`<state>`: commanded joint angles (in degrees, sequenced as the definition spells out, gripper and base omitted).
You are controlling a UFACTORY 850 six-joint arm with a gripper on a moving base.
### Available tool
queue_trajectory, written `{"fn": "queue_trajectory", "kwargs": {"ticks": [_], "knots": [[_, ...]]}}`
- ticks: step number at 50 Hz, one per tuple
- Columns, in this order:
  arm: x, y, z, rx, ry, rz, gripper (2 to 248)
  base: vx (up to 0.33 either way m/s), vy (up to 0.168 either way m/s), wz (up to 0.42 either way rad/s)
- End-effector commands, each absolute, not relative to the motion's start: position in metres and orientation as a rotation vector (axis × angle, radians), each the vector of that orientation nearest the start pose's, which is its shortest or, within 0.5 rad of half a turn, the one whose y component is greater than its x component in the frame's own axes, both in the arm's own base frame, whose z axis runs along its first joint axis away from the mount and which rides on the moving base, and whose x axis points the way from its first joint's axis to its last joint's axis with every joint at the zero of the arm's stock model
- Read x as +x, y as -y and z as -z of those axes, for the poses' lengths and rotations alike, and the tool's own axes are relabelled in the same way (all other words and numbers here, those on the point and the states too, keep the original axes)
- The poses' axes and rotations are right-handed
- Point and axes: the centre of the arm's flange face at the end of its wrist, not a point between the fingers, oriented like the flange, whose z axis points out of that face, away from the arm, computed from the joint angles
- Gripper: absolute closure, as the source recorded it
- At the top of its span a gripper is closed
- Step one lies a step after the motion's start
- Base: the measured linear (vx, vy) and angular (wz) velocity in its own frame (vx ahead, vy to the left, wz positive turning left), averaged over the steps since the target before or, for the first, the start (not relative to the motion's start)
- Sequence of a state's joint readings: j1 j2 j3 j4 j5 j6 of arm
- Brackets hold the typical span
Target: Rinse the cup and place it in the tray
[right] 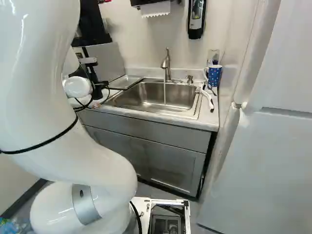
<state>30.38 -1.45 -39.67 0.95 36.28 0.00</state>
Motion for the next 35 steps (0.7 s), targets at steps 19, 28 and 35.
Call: {"fn": "queue_trajectory", "kwargs": {"ticks": [19,28,35], "knots": [[0.415,-0.24,-0.478,-2.129,0.549,1.75,3,0.0,0.0,0.0],[0.417,-0.241,-0.474,-2.094,0.54,1.785,3,0.0,0.0,0.0],[0.418,-0.241,-0.47,-2.066,0.533,1.811,3,0.0,0.0,0.0]]}}
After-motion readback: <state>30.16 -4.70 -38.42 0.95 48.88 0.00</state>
